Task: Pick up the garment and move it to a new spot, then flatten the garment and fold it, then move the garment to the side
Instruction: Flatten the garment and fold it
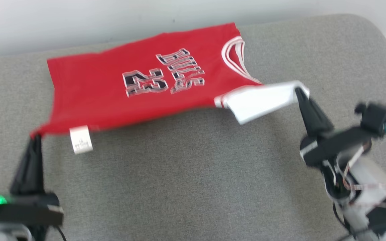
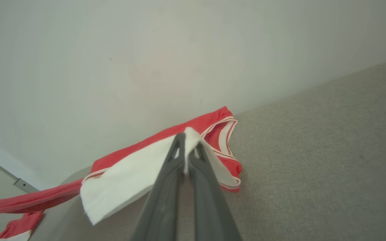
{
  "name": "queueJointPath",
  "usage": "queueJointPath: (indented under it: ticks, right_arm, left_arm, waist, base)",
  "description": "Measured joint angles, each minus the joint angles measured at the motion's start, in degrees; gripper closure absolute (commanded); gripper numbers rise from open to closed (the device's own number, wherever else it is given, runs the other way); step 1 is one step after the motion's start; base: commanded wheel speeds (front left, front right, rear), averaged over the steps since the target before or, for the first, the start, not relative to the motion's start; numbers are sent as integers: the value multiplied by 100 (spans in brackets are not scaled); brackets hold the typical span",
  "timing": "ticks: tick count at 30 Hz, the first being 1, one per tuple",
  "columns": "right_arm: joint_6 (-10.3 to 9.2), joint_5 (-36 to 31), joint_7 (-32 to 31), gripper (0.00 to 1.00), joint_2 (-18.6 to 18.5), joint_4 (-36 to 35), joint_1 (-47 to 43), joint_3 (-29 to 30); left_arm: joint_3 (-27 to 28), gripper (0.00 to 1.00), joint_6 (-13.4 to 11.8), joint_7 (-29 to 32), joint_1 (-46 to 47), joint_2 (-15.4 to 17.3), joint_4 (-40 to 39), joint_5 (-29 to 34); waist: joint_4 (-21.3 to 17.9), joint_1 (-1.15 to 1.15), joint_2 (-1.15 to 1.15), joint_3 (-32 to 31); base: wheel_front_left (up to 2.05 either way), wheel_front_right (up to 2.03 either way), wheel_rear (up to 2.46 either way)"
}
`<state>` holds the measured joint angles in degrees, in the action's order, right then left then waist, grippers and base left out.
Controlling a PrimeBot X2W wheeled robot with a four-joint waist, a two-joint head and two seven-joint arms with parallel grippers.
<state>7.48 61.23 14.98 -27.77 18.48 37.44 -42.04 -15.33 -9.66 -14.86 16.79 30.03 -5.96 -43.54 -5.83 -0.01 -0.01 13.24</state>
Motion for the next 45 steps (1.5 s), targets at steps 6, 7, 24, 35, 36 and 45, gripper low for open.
queueJointPath:
  ticks: [6, 7, 24, 35, 36, 45]
  right_arm:
    - [0, 27, -166, 100, -89, -426, -973, 316]
    - [0, 27, -225, 100, -104, -477, -1099, 375]
    - [0, -256, -1589, 100, -267, -1279, -3315, 1022]
    - [1, -714, -2373, 100, 11, -1577, -4258, 1722]
    - [1, -764, -2410, 100, 70, -1619, -4268, 1783]
    - [1, -1100, -2246, 100, 514, -2246, -4102, 2005]
  left_arm:
    - [336, 100, 227, -2, -823, -627, 99, 268]
    - [365, 100, 260, -3, -923, -724, 159, 339]
    - [1296, 100, 815, -4, -2257, -1925, 909, 1425]
    - [1704, 100, 1029, -4, -2771, -2312, 1044, 1786]
    - [1713, 100, 1059, -4, -2765, -2328, 1058, 1813]
    - [1601, 100, 1209, -4, -2475, -2487, 967, 2269]
  waist:
    - [43, 0, 0, -177]
    - [44, 0, 0, -205]
    - [53, 0, 0, -842]
    - [193, 1, 0, -1009]
    - [189, 1, 0, -1005]
    - [154, 2, 1, -946]
  base:
    - [0, 0, 0]
    - [0, 0, 0]
    - [0, 0, 0]
    - [0, 0, 0]
    - [0, 0, 0]
    - [0, 0, 0]
